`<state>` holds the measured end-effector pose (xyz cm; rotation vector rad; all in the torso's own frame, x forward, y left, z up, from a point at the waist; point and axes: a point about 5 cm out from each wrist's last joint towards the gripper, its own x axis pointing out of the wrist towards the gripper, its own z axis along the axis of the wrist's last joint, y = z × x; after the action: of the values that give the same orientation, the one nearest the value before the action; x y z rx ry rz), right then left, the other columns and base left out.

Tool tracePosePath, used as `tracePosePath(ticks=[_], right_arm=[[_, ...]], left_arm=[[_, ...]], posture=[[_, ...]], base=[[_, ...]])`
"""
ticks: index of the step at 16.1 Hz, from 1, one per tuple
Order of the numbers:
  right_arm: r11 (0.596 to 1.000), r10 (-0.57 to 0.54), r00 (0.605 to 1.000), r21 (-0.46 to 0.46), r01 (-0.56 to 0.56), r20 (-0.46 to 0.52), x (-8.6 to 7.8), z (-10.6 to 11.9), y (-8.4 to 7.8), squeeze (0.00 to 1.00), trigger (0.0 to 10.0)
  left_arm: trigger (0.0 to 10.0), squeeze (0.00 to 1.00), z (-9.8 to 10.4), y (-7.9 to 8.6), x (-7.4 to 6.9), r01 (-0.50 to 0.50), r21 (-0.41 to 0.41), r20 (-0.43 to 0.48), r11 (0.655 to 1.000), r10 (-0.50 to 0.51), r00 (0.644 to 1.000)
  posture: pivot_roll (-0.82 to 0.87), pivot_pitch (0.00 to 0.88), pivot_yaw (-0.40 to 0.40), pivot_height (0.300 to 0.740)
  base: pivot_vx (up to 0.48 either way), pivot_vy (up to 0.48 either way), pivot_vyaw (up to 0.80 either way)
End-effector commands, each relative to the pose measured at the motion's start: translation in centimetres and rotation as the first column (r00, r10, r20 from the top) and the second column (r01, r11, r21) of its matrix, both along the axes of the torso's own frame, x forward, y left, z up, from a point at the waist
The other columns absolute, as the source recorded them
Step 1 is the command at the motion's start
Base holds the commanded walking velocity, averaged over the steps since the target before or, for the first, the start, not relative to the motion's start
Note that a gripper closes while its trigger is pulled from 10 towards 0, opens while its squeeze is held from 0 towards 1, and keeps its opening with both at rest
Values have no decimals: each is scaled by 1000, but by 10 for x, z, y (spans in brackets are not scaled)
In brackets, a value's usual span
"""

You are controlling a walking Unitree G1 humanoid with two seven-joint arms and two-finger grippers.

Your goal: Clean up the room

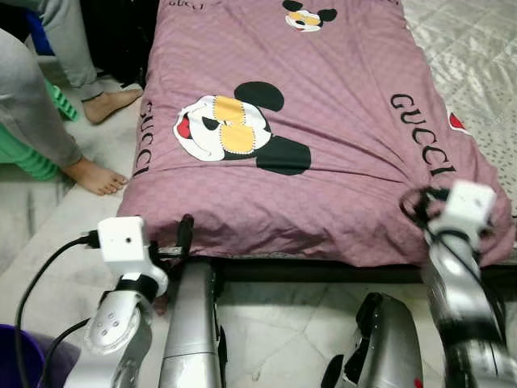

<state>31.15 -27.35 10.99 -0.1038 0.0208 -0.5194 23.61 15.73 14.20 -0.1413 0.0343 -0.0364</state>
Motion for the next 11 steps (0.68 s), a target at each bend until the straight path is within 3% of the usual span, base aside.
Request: tracePosePath(ticks=[1,3,7,11], right_arm=[[1000,8,993,4,-8,-119,-27,-26,1,0,10000],[994,106,993,-23,-107,-49,-31,-10,19,0,10000],[952,306,947,-26,-305,98,-23,33,72,0,10000],[937,341,916,3,-349,212,-5,60,86,0,10000]], left_arm=[[10000,0,-3,-2,2,7,-6,0,1000,-7,1000],[10000,0,-3,-5,10,7,-16,11,1000,-7,1000],[10000,0,-2,-7,22,5,-24,48,1000,-4,999],[10000,0,3,-4,35,-8,-11,107,1000,9,994]], posture=[[64,261,10,495],[35,234,9,495],[3,176,8,495],[2,91,3,505]], base=[[0,0,0],[0,0,0],[0,0,0],[0,0,0]])
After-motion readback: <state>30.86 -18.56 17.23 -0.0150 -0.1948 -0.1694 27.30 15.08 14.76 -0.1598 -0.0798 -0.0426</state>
